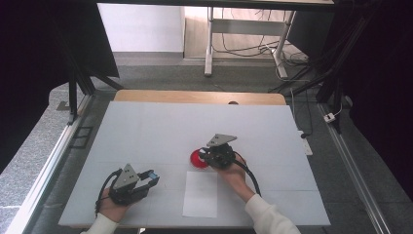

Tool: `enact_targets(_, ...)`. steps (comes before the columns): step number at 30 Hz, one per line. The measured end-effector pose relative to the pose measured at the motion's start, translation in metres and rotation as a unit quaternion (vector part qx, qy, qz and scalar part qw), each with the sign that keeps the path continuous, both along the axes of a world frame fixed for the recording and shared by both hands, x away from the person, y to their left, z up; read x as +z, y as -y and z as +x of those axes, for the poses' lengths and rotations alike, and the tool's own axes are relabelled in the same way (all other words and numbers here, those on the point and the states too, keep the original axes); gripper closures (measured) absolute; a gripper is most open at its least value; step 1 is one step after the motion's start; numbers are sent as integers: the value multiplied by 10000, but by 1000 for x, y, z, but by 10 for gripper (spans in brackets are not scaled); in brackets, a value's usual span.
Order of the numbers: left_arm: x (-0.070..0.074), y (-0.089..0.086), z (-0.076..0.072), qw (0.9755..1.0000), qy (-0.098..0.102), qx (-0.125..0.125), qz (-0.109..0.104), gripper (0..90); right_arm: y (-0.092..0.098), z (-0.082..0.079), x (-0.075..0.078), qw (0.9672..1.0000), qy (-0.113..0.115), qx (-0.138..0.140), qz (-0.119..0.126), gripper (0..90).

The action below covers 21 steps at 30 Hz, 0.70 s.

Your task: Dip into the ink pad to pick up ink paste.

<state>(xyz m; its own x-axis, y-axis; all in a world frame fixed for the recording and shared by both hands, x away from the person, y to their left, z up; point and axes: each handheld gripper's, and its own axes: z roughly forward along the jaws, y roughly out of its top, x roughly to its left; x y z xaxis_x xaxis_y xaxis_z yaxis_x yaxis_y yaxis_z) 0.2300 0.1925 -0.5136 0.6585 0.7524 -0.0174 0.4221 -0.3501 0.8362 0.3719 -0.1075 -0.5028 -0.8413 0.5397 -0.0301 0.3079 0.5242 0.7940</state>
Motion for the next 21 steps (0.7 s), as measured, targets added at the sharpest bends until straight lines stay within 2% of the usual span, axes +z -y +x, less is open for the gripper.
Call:
enact_targets(6,0,0,0,10000,4,-1,-4,646,1,0,1,10000,-15,-17,-14,747)
enact_targets(21,0,0,0,10000,2,-1,-12,647,7,0,8,9998,58,-54,186,747)
